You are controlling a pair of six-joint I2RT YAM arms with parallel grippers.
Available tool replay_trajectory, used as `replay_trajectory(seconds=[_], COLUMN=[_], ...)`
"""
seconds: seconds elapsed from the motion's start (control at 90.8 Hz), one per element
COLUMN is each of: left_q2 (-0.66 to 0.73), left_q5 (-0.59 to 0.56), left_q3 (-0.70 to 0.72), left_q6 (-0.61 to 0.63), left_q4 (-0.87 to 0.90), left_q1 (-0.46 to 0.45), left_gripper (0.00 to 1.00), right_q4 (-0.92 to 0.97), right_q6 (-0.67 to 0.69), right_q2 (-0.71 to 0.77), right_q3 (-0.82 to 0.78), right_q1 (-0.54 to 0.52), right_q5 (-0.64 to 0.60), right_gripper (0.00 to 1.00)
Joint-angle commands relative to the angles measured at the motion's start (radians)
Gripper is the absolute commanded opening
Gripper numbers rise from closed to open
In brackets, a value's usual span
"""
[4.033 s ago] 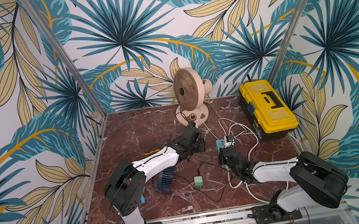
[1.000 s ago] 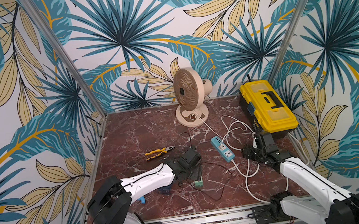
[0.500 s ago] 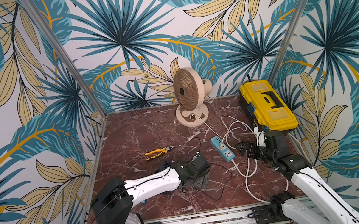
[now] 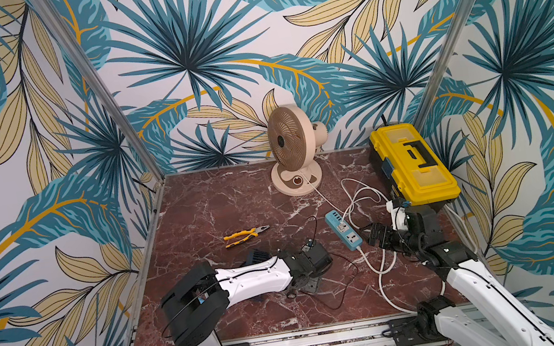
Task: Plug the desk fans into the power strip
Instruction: Pick up the plug from the center of the board.
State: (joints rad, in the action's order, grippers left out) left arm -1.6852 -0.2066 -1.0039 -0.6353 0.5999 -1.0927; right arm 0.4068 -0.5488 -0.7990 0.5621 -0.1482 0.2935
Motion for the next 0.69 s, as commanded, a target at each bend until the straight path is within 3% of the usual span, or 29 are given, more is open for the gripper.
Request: replay_trajectory(seconds=[0.0,0.33,0.562,0.683], left_q2=[0.008,0.0,-0.022,-0.032], left_q5=[-0.008,-0.011,-0.019,-0.019], left_q3=[0.01,0.047,0.051,0.056], left_q6=[-0.045,-0.083,-0.083,-0.08], left_q4=[-0.009,-0.036,-0.047,-0.061], left_q1=[-0.025,-0.04,-0.041,-0.039], left_gripper=[0.73,0.59,0.58,0.49], right_q4=[-0.037,-0.049,-0.053,-0.052], right_q6=[0.017,0.011,0.012,0.013], right_q2=[0.001,0.003,0.004,0.001], right_q3=[-0.032,-0.031,-0.034,-0.034], right_q1=[0.002,0.002,0.002,0.002], right_q5=[0.047,0.074,0.104,0.113], right_gripper=[0.96,0.94,0.99,0.99])
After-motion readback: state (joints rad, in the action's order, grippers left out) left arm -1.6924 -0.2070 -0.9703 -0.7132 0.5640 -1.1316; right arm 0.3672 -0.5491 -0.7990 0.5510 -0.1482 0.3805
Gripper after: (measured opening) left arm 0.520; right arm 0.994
